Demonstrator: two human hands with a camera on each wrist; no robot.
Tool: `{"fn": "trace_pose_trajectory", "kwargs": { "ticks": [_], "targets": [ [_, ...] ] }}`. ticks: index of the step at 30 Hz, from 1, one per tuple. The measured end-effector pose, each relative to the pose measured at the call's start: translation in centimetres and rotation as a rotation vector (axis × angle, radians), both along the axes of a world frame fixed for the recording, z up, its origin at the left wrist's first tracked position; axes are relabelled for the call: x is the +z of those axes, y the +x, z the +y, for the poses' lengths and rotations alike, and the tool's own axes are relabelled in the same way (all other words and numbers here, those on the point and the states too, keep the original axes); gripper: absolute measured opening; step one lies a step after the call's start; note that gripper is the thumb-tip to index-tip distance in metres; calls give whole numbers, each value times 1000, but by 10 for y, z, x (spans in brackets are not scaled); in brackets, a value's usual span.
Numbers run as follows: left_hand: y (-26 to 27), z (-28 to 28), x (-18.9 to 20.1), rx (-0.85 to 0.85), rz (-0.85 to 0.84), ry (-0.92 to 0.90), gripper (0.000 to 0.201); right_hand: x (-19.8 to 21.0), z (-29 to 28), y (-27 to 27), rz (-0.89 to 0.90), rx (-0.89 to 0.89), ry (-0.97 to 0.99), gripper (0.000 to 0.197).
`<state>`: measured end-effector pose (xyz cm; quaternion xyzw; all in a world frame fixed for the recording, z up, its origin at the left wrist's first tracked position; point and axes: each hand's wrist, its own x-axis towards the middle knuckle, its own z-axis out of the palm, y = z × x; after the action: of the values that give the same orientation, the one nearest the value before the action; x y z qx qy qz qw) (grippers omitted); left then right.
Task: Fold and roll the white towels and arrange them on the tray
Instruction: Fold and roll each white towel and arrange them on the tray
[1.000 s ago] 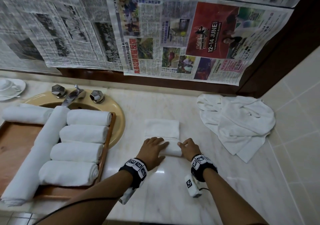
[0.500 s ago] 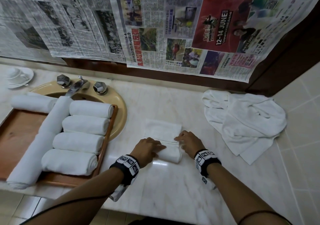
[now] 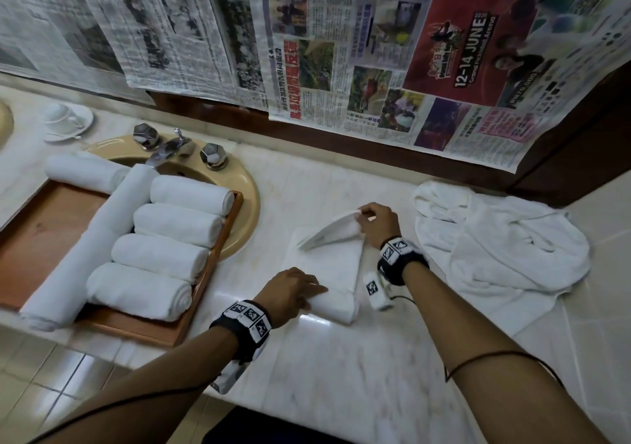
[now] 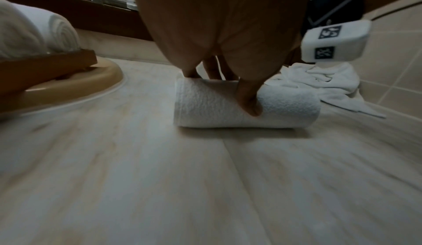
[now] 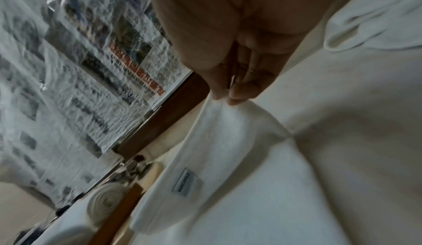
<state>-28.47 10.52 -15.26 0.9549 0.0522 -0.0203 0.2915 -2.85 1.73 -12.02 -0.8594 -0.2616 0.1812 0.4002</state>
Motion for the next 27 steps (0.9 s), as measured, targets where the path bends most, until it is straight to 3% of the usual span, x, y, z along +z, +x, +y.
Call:
{"fn": "trace_pose_trajectory", "kwargs": {
  "ticks": [2, 5, 8, 11, 17, 21, 24, 27],
  "targets": [
    [0, 0, -2, 3, 15, -1, 43, 5, 13, 11, 59, -90, 14, 2],
    [0, 0, -2, 7, 32, 4, 43, 4, 22, 22, 71, -188, 8, 9],
    [2, 2, -1, 6, 66, 5, 46, 1, 16, 25, 6, -193, -32, 5],
    [7, 6, -1, 4, 121, -16, 49, -5, 1, 18, 18, -178, -80, 18],
    [29, 22, 2, 62, 297, -133, 50, -6, -36, -29, 122, 94, -83, 4],
    [51, 30, 11, 51, 426, -193, 46, -1, -61, -63, 280, 263, -178, 33],
    [67, 36, 10, 96, 468, -184, 41, -1, -73, -77, 160, 409, -350, 60],
    [76, 38, 10, 127, 508, -202, 40, -7, -76, -81, 15, 456, -347, 57]
  ]
}}
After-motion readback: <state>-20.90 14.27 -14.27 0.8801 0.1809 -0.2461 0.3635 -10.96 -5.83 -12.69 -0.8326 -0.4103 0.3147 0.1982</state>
